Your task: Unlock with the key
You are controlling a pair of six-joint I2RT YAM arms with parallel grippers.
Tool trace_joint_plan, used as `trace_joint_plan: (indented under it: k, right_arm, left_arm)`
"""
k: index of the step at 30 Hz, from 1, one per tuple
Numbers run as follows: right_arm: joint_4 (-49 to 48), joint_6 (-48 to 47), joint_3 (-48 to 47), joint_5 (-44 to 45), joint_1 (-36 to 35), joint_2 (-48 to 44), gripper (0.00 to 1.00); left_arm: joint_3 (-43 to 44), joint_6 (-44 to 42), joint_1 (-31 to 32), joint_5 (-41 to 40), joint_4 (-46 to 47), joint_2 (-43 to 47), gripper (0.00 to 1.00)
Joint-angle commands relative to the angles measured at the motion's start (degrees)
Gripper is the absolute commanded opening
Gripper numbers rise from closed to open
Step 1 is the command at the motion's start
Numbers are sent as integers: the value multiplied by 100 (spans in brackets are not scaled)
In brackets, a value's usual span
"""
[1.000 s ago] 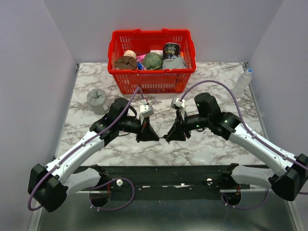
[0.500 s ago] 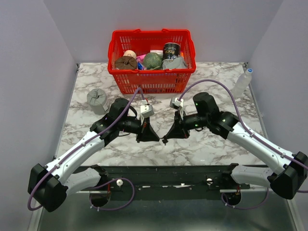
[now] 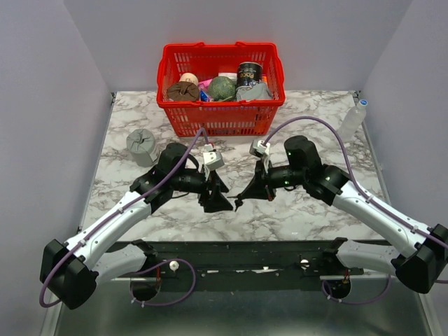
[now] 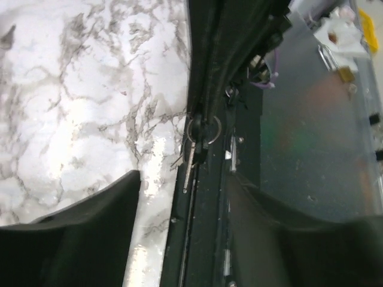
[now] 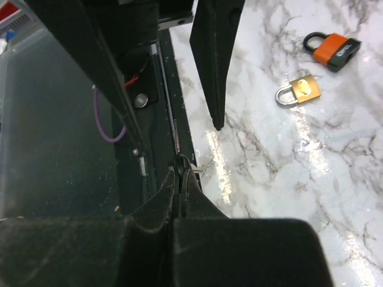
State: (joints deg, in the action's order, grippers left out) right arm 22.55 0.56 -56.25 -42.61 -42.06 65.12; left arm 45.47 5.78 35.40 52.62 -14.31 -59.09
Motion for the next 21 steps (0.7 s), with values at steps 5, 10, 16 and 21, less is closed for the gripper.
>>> trace_joint_plan:
  k: [5, 10, 16, 21]
  right_arm:
    - [-1216, 700, 746, 1789, 40, -570, 1]
    - [-1490, 1051, 1159, 2300, 470, -913, 1]
    - [-1472, 1166, 1581, 2827, 937, -1720, 1]
    - [-1384, 1148, 1871, 3215, 946, -2222, 1]
  left_arm:
    - [32, 536, 29, -2777, -195, 178, 98]
    - [-818, 1880, 37, -4127, 504, 590, 99]
    - [-2077, 3333, 29, -5541, 1404, 785, 99]
    - [-2077, 3535, 37, -6000, 1535, 469, 99]
